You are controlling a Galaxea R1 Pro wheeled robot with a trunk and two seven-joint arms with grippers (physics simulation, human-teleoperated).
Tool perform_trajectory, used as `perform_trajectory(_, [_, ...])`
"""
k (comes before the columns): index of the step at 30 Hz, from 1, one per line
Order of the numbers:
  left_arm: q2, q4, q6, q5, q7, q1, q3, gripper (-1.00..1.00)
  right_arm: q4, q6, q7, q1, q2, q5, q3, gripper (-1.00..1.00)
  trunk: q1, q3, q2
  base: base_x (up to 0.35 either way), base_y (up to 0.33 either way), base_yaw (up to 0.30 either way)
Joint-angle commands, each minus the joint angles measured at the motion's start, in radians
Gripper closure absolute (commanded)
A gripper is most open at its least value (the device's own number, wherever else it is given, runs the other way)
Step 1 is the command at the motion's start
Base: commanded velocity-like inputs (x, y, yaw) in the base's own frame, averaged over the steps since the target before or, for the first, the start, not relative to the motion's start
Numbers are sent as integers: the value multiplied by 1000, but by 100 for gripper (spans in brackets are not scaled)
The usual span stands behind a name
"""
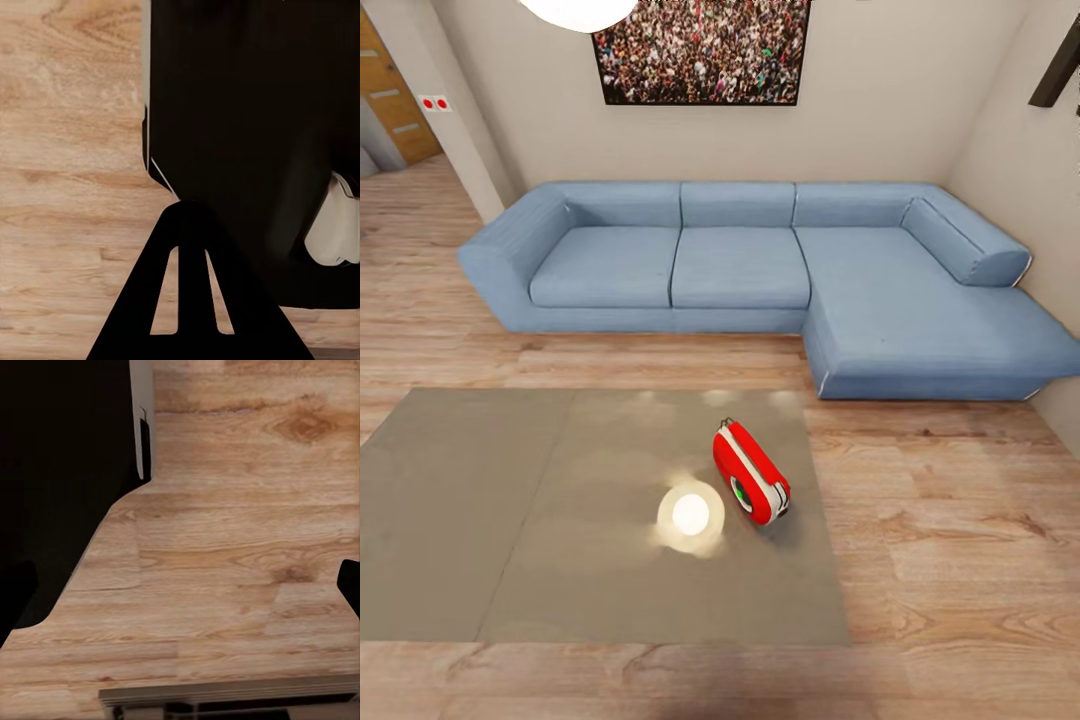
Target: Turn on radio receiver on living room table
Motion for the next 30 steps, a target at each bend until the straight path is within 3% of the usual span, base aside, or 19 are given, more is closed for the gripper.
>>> perform_trajectory(1, [0, 0, 0, 0, 0, 0, -1, 100, 0, 0, -3, 0, 1, 0, 0, -100, 0, 2, 0, 0, 0, 0])
perform_trajectory(30, [1, 0, 0, -4, 0, 0, -2, 100, 0, 1, -19, 0, 7, 0, 0, -100, 0, 48, 0, 0, 0, 0])
